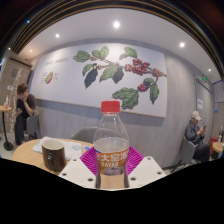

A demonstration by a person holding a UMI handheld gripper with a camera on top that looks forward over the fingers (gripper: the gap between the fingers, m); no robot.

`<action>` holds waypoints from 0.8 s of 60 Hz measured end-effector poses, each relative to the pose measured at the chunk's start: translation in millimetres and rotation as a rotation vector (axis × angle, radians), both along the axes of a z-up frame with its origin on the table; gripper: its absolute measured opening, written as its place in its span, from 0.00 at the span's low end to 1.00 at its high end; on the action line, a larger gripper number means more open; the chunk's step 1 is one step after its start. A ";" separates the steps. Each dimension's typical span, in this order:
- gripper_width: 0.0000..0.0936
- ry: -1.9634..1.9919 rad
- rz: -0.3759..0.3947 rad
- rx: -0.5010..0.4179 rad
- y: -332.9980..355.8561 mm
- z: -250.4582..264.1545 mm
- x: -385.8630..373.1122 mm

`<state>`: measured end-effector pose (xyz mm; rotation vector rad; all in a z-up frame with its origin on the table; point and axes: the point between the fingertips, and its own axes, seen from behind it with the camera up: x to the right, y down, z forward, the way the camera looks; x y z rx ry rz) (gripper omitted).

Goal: Pour water

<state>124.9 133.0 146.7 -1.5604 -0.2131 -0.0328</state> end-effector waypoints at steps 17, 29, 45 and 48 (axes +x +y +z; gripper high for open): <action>0.33 -1.186 -0.052 0.188 52.4 41.6 -62.0; 0.33 -2.014 -0.007 0.355 59.6 49.1 -121.4; 0.36 -2.282 -0.017 0.466 56.0 83.4 -146.8; 0.36 -2.279 -0.013 0.464 56.1 82.2 -146.8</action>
